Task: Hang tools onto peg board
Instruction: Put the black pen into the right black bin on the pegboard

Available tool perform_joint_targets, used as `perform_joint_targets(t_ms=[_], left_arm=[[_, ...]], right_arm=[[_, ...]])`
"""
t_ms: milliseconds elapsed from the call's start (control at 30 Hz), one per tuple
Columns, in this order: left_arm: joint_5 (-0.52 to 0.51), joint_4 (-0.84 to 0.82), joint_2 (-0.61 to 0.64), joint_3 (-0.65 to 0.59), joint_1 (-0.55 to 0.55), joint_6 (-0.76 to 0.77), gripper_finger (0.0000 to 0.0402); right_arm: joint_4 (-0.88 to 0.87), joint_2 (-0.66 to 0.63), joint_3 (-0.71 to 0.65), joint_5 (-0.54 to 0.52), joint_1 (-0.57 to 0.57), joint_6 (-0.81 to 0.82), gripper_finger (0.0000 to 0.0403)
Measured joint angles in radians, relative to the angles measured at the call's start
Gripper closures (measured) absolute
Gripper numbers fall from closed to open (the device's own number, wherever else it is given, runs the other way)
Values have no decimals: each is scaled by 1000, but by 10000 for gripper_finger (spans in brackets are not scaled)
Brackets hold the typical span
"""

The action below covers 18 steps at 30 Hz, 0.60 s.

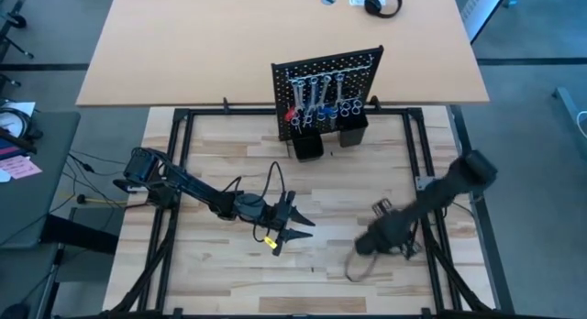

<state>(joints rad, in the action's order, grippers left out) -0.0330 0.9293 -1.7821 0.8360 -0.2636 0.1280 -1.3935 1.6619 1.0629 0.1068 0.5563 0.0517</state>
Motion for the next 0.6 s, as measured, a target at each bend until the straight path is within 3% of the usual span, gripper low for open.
perform_joint_targets(t_ms=[267, 600], left_arm=[[1, -10, 0, 0, -1, 1, 267], [1, 3, 0, 0, -2, 8, 267]], right_arm=[[109, 183, -8, 10, 330, 20, 216], [243, 191, -31, -2, 424, 125, 182]])
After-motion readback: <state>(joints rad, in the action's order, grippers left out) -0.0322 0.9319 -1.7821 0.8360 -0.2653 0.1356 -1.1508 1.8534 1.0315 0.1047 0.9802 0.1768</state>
